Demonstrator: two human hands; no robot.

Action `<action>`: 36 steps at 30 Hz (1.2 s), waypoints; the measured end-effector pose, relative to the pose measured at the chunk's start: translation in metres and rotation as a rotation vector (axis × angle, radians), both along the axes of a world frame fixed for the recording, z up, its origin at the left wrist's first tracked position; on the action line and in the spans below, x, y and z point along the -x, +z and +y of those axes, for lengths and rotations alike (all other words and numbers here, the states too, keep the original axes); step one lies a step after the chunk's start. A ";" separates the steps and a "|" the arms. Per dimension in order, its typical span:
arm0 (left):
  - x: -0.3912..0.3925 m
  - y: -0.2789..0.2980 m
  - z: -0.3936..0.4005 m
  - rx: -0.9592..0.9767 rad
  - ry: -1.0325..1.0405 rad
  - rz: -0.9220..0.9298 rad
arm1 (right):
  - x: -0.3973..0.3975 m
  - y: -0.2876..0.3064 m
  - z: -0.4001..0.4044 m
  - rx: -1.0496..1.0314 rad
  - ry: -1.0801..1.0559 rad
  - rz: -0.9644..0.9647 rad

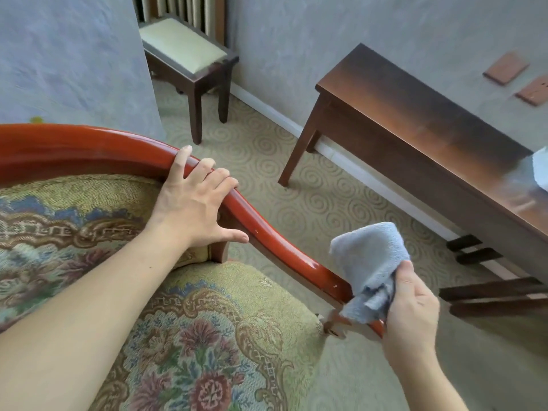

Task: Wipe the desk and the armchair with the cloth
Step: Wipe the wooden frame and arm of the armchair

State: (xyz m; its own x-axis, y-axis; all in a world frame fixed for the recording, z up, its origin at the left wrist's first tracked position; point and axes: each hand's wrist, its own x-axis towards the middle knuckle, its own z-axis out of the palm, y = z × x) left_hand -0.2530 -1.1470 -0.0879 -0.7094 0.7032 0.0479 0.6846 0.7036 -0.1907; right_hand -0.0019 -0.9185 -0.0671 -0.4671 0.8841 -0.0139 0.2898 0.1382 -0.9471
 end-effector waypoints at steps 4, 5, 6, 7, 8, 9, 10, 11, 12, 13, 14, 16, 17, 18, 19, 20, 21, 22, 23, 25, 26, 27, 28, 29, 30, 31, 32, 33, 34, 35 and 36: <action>-0.001 -0.002 0.000 -0.048 -0.009 -0.007 | -0.042 0.013 0.034 -0.101 -0.153 -0.005; 0.000 -0.003 0.000 -0.059 -0.008 -0.003 | -0.050 0.013 0.037 -0.226 -0.130 -0.091; 0.000 -0.003 0.001 -0.064 -0.004 -0.001 | -0.058 0.009 0.038 -0.319 -0.100 -0.193; -0.001 -0.003 0.001 -0.066 -0.002 -0.001 | -0.063 0.002 0.035 -0.365 -0.069 -0.294; -0.001 -0.004 0.001 -0.072 -0.005 0.002 | -0.065 -0.008 0.028 -0.376 -0.015 -0.387; -0.001 -0.004 0.001 -0.079 -0.008 0.007 | -0.064 -0.018 0.019 -0.355 0.060 -0.459; -0.001 -0.004 0.001 -0.081 -0.009 0.010 | -0.063 -0.029 0.007 -0.319 0.129 -0.503; -0.001 -0.004 0.001 -0.078 -0.009 0.010 | -0.062 -0.040 -0.005 -0.298 0.180 -0.525; -0.001 -0.004 0.001 -0.077 -0.009 0.009 | -0.061 -0.049 -0.015 -0.315 0.224 -0.529; -0.001 -0.004 0.001 -0.079 -0.010 0.013 | -0.060 -0.056 -0.023 -0.344 0.254 -0.520; 0.000 -0.004 0.001 -0.083 -0.008 0.019 | -0.058 -0.061 -0.028 -0.359 0.266 -0.507; -0.001 -0.005 0.002 -0.087 -0.001 0.025 | -0.050 -0.067 -0.036 -0.373 0.264 -0.509; -0.001 -0.006 0.002 -0.090 -0.001 0.024 | -0.045 -0.069 -0.039 -0.397 0.260 -0.525; -0.001 -0.006 0.002 -0.094 -0.003 0.025 | -0.038 -0.070 -0.043 -0.435 0.258 -0.549; -0.001 -0.007 0.002 -0.095 -0.005 0.030 | -0.029 -0.071 -0.047 -0.486 0.264 -0.582; -0.001 -0.007 0.002 -0.093 -0.008 0.036 | -0.018 -0.070 -0.052 -0.540 0.283 -0.618; -0.001 -0.008 0.003 -0.089 -0.012 0.040 | -0.005 -0.071 -0.057 -0.589 0.317 -0.659; -0.001 -0.007 0.003 -0.088 -0.016 0.040 | 0.008 -0.072 -0.062 -0.637 0.364 -0.701; -0.001 -0.007 0.003 -0.089 -0.020 0.041 | 0.024 -0.073 -0.070 -0.680 0.418 -0.735; -0.001 -0.006 0.002 -0.079 -0.023 0.050 | 0.058 -0.076 -0.085 -0.723 0.510 -0.759; -0.001 -0.006 0.001 -0.064 -0.025 0.057 | 0.072 -0.076 -0.091 -0.719 0.544 -0.758; 0.000 -0.006 0.000 -0.047 -0.028 0.065 | 0.082 -0.075 -0.093 -0.715 0.574 -0.754; 0.001 -0.007 -0.001 -0.034 -0.032 0.073 | 0.087 -0.073 -0.090 -0.724 0.608 -0.749; 0.002 -0.007 -0.002 -0.025 -0.033 0.075 | 0.085 -0.071 -0.083 -0.748 0.642 -0.749; 0.002 -0.007 -0.002 -0.021 -0.034 0.074 | 0.077 -0.068 -0.074 -0.790 0.681 -0.756; 0.002 -0.008 -0.002 -0.024 -0.035 0.072 | 0.064 -0.067 -0.063 -0.842 0.715 -0.768; 0.003 -0.009 -0.002 -0.034 -0.037 0.070 | 0.048 -0.065 -0.054 -0.885 0.730 -0.781; 0.004 -0.010 -0.002 -0.044 -0.038 0.069 | 0.032 -0.065 -0.045 -0.908 0.714 -0.793; 0.004 -0.010 -0.002 -0.052 -0.037 0.067 | 0.015 -0.066 -0.037 -0.906 0.674 -0.807; 0.004 -0.010 -0.002 -0.056 -0.037 0.066 | -0.001 -0.067 -0.030 -0.871 0.623 -0.817; 0.003 -0.011 -0.002 -0.061 -0.037 0.066 | -0.018 -0.068 -0.024 -0.811 0.572 -0.808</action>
